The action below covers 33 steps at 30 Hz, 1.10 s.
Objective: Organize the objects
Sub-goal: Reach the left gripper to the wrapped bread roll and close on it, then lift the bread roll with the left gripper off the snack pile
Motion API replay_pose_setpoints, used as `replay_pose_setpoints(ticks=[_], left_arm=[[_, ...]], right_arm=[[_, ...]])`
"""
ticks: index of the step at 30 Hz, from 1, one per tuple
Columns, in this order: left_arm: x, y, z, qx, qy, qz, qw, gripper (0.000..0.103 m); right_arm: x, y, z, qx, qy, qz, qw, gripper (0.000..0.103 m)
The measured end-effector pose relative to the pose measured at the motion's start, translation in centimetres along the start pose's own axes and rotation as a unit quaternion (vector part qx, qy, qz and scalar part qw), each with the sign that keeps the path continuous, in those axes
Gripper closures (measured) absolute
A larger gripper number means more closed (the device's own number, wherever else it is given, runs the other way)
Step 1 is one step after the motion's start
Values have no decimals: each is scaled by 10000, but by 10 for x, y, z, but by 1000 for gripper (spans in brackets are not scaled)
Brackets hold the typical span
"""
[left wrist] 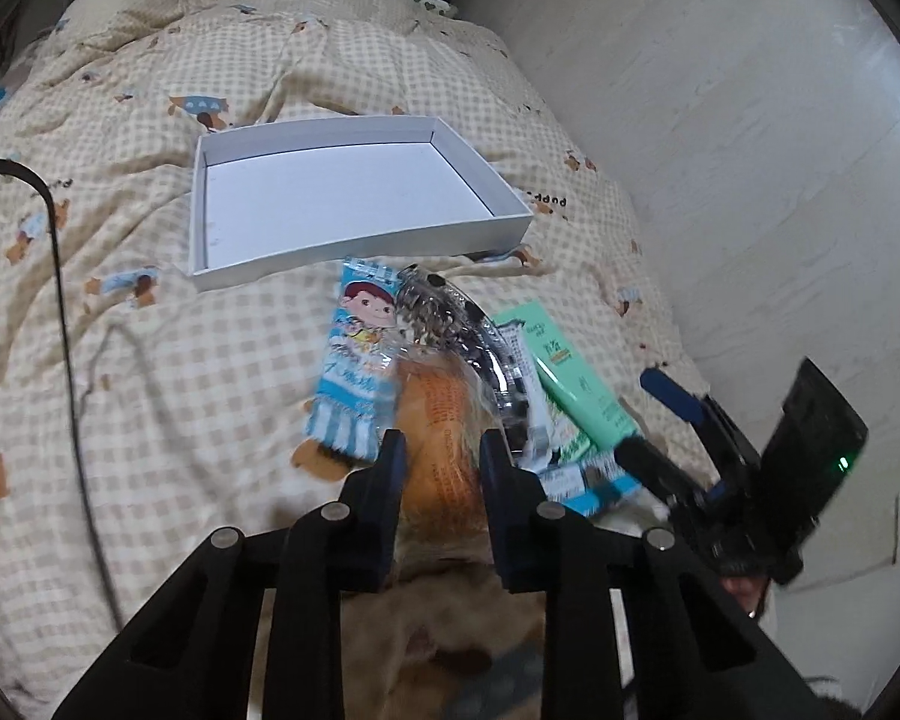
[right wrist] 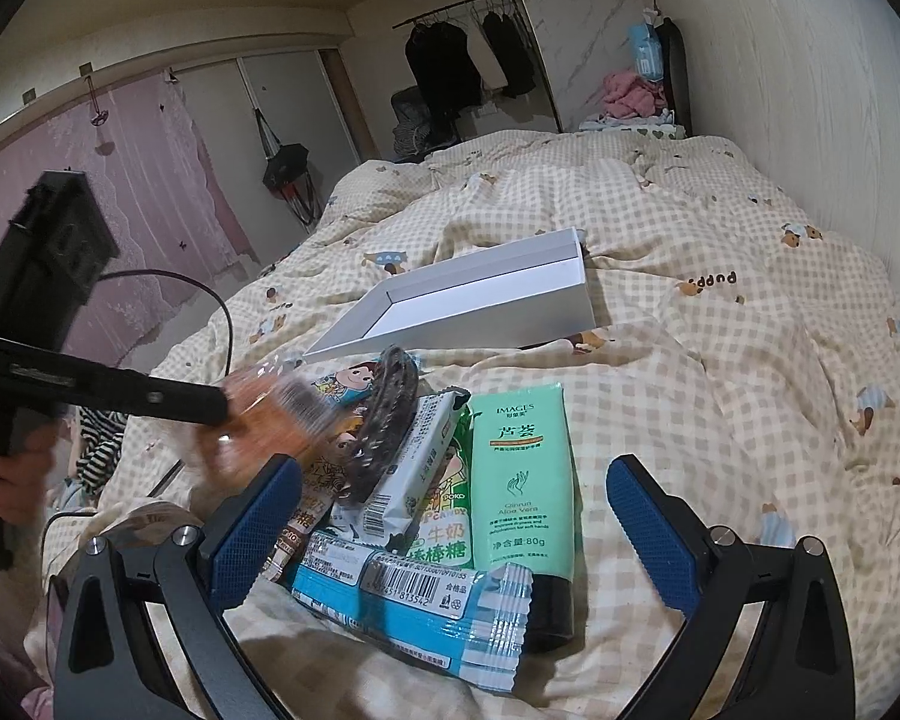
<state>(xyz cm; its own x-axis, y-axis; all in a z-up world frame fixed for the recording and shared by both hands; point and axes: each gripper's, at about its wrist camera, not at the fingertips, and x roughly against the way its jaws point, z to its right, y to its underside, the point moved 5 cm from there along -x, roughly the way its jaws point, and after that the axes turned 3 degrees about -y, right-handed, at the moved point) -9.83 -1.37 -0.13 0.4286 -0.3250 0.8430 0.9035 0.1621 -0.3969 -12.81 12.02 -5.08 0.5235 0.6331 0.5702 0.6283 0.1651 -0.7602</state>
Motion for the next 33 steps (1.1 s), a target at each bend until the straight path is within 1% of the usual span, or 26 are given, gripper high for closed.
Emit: replay_pose_setpoints(ticks=[5, 8, 10, 11, 12, 13, 14, 15, 16, 18, 19, 21, 22, 23, 26, 27, 28, 29, 30, 33], left_arm=[[11, 9, -10, -217, -172, -112, 9996, 77], [8, 21, -16, -402, -455, -210, 9979, 77], [8, 27, -21, -402, -604, -217, 9971, 75], [7, 29, -24, -362, -657, -226, 9969, 68], [8, 29, -25, -332, -693, -240, 9968, 55], [8, 28, -27, -299, -723, -250, 9966, 47], [7, 26, -27, -278, -730, -241, 9967, 38], [8, 24, -25, -297, -700, -221, 9969, 34], [7, 23, -21, -349, -663, -228, 9969, 33], [3, 21, -13, -436, -610, -272, 9968, 26], [0, 19, -9, -456, -615, -300, 9966, 25], [-11, 18, -5, -511, -728, -414, 9952, 25], [-16, 18, -4, -538, -848, -476, 9938, 25], [-23, 19, -4, -569, -1044, -542, 9914, 25], [-37, 26, -5, -697, -1438, -635, 9851, 25], [-40, 28, -5, -802, -1535, -542, 9834, 37], [-41, 31, -4, -905, -1599, -416, 9821, 43], [-42, 34, -5, -980, -1742, -342, 9792, 43], [-39, 36, -4, -1040, -1775, -159, 9785, 43], [-27, 41, -3, -1143, -1636, 282, 9795, 44]], right_arm=[[0, 0, 0, 1, 0, -5, 10000, 1], [-1, 0, 0, -2, -8, -9, 10000, 1], [-3, 0, 0, -7, -19, -28, 10000, 1], [-4, 1, 1, -8, -23, -34, 10000, 1], [-4, 1, 1, -11, -32, -41, 10000, 1], [-4, 1, 2, -16, -41, -44, 10000, 1], [-5, 1, 2, -26, -52, -47, 10000, 1], [-5, 1, 2, -37, -62, -53, 10000, 1], [-5, 1, 3, -44, -63, -57, 10000, 1], [-6, 1, 3, -44, -31, -80, 10000, 1], [-6, 1, 2, -32, -23, -90, 10000, 1], [-6, 1, 1, 1, -6, -104, 9999, 1], [-6, 1, 1, 6, -5, -104, 9999, 1], [-7, 1, 1, -2, -7, -102, 9999, 1], [-7, 2, 0, -6, -13, -109, 9999, 1], [-7, 2, 0, -9, -16, -111, 9999, 1], [-6, 2, -1, -13, -24, -113, 9999, 1], [-6, 2, -1, -14, -28, -112, 9999, 1], [-6, 2, -1, -14, -27, -112, 9999, 1], [-6, 2, -1, -27, -41, -119, 9999, 1]])
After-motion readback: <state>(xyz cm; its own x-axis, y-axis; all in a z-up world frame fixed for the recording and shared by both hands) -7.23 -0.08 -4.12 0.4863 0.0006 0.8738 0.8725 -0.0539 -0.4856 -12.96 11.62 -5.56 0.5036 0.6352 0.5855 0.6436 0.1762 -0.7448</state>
